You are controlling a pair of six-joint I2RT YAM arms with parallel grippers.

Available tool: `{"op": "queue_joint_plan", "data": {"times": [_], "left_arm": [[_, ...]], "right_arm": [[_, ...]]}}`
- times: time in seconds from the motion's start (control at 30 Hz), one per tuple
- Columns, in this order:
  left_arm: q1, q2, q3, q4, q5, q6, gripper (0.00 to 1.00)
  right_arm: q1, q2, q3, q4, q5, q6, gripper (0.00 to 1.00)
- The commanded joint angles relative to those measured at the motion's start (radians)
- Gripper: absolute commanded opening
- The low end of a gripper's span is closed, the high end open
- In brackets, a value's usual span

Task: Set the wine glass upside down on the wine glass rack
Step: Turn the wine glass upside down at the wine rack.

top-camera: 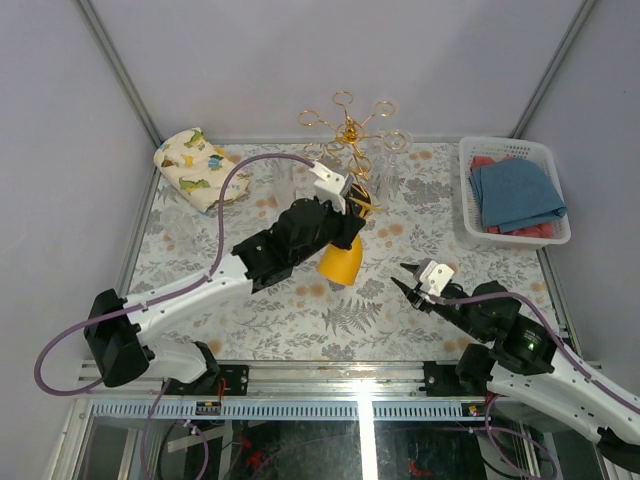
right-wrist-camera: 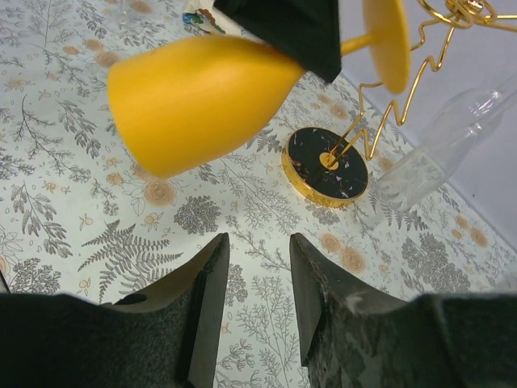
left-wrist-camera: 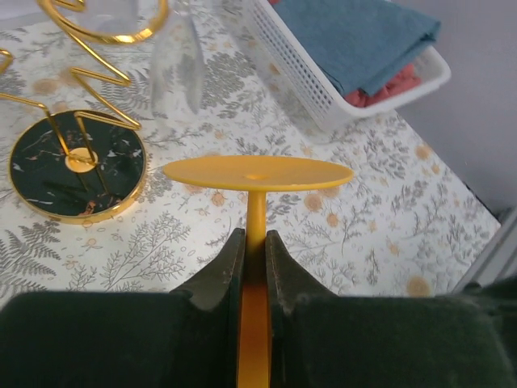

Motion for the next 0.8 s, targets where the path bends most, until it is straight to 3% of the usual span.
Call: {"op": "queue_joint_plan", "data": {"times": [0.0, 0.2, 0.37, 0.57, 0.77], "left_arm": [[0.000, 0.020, 0.098, -0.093, -0.110, -0.077, 0.00], [-0.003, -0.044, -0.026, 0.119, -0.082, 0.034, 0.00], [-0.002, -0.037, -0.045, 0.143, -0.213, 0.014, 0.00], [-0.003, -0.148, -0.292, 0.526, -0.082, 0.148, 0.00], [0.008, -0.133, -0.349, 0.766, -0.052, 0.198, 0.00]], "right_arm": [[0.003, -0.029, -0.020, 0.022, 0.040, 0.023, 0.43], [0.003, -0.031, -0.025, 0.027, 0.037, 0.023, 0.43], [0.002, -0.023, -0.035, 0.040, 0.033, 0.028, 0.43], [0.003, -0.006, -0.043, 0.041, 0.037, 0.026, 0.43], [0.002, 0.003, -0.039, 0.032, 0.023, 0.035, 0.43]]}}
